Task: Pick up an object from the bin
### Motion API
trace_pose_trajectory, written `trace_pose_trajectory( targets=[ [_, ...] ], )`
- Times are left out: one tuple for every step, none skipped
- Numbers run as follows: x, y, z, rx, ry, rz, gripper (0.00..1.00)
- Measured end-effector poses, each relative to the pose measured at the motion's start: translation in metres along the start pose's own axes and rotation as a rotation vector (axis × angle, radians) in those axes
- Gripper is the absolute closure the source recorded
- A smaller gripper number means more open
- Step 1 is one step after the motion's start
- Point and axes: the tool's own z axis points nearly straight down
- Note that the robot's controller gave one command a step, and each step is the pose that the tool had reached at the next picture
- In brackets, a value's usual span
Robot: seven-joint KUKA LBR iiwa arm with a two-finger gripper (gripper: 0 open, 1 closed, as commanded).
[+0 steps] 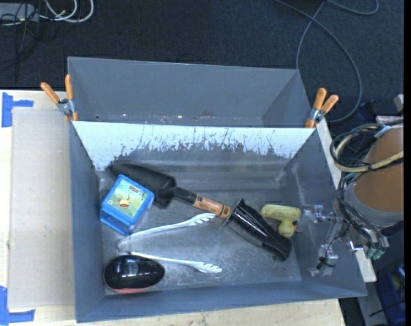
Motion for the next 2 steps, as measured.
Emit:
trace_pose_trajectory(
  targets=[
    [-0.002,0.001,-0.003,0.002,-0.006,-0.005,0.00],
    [-0.024,0.033,0.071,0.001,-0.009,0.217,0.00]
  ],
)
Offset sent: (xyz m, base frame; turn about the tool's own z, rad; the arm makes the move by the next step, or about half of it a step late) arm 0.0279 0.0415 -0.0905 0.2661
